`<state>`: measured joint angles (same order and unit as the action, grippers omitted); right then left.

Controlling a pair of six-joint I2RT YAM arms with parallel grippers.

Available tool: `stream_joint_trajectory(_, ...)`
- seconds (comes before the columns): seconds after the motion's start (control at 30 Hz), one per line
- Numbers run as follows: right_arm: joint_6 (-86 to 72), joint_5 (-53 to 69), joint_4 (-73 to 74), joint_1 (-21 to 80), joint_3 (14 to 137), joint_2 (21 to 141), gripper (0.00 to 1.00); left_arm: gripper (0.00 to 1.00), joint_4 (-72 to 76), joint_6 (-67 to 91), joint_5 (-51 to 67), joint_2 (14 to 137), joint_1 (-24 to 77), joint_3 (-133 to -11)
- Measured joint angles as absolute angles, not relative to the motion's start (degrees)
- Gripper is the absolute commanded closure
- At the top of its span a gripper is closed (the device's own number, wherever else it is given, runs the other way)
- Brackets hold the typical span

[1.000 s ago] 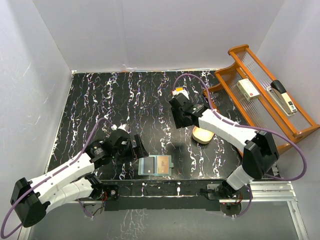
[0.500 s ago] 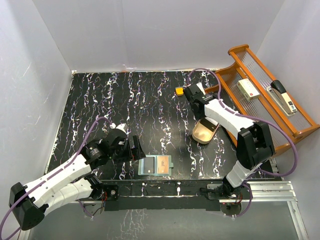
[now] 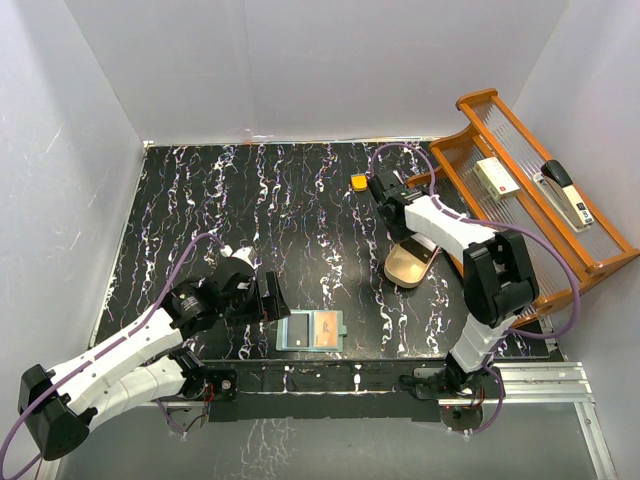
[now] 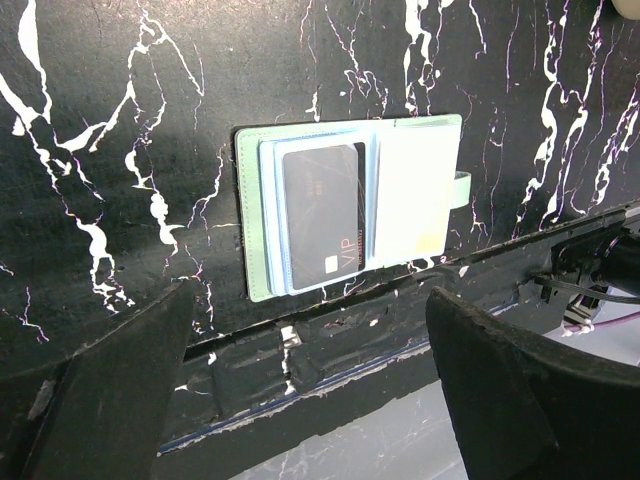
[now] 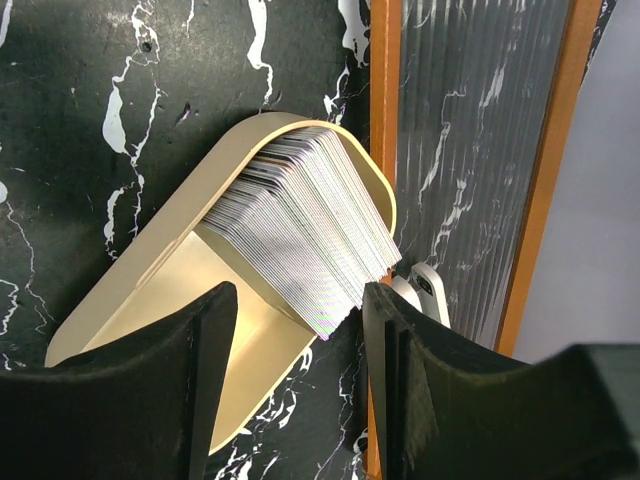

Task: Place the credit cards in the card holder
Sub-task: Pick up the credit card from the storage box.

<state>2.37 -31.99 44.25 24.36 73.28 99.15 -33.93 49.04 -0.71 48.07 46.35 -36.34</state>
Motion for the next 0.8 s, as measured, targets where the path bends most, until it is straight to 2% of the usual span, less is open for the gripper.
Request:
stream_joint_trajectory(0.43,3.6,-31.6,44.8,23.4,73.4,104.2,0.48,0.01,-34.6,49.1,-1.3,47.9,46.3,-36.3)
stream_joint_trajectory(0.8,3.6,-32.9,45.9,23.1,73.9,105.4,0.58,0.01,-34.6,49.5,-1.6,47.4,46.3,-36.3)
